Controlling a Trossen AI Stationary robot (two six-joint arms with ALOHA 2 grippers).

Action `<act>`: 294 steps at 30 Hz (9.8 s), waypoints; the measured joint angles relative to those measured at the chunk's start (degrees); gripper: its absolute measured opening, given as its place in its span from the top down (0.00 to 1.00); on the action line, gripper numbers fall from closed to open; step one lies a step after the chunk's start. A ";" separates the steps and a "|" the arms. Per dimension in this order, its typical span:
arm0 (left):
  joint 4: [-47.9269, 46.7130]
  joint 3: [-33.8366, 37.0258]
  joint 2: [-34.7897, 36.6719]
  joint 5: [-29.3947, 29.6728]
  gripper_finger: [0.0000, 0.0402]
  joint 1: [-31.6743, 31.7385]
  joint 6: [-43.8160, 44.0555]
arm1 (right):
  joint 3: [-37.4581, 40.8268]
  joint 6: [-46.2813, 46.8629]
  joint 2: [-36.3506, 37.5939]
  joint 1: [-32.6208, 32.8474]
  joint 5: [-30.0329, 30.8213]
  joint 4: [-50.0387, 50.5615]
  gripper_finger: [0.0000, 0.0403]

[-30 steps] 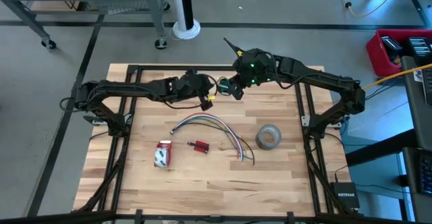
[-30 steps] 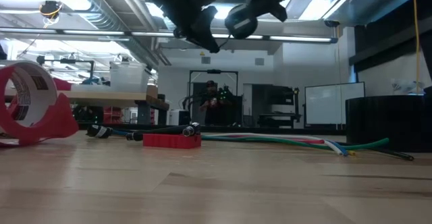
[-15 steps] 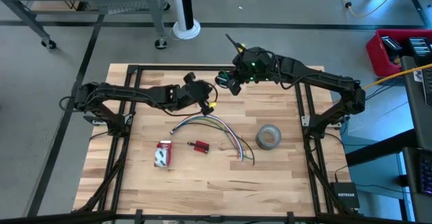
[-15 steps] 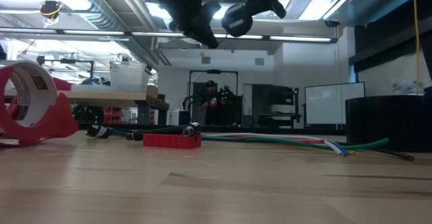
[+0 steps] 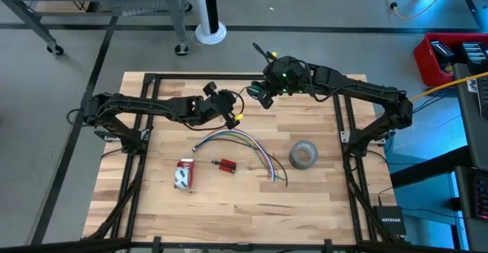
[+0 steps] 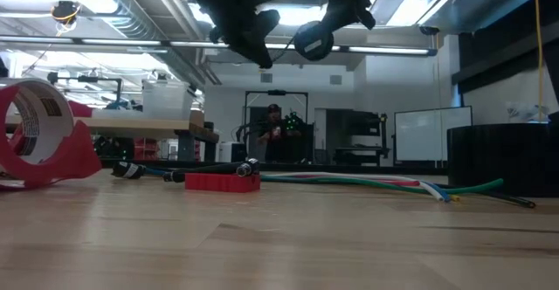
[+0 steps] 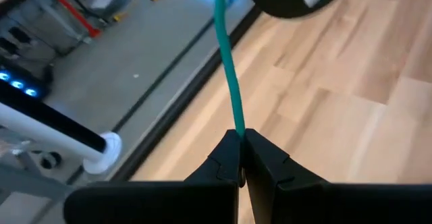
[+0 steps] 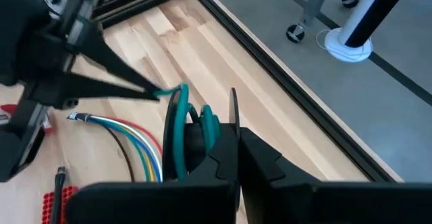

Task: Coil cords
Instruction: Coil the green wire onto the black spool

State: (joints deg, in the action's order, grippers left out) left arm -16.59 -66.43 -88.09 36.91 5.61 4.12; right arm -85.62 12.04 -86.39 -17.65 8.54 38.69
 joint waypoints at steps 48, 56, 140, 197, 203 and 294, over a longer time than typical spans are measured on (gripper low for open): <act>16.16 0.11 -2.05 -15.56 1.00 0.35 7.48 | -0.07 3.14 -8.92 0.07 -9.58 -5.55 1.00; 17.67 0.11 -1.90 -15.52 1.00 0.96 7.28 | -0.07 3.14 -8.92 0.02 -9.56 -3.13 1.00; -4.28 8.11 -0.63 -21.49 1.00 -1.80 14.07 | 0.13 1.02 -22.49 -0.03 -38.13 -11.97 1.00; 41.50 29.21 -1.02 -41.25 1.00 9.14 18.27 | 30.34 24.06 -24.11 -8.15 -44.10 -70.35 1.00; 41.71 29.14 -4.73 -41.05 1.00 9.18 23.59 | 30.42 25.01 -25.02 -8.09 -40.01 -69.69 1.00; 61.23 37.31 -16.09 -46.12 0.87 11.37 22.96 | 30.03 23.64 -33.46 -8.35 -32.30 -76.01 0.99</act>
State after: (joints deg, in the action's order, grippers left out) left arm 44.65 -29.13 -104.18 -9.21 16.98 27.08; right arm -55.59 35.68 -119.85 -26.00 -23.76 -37.32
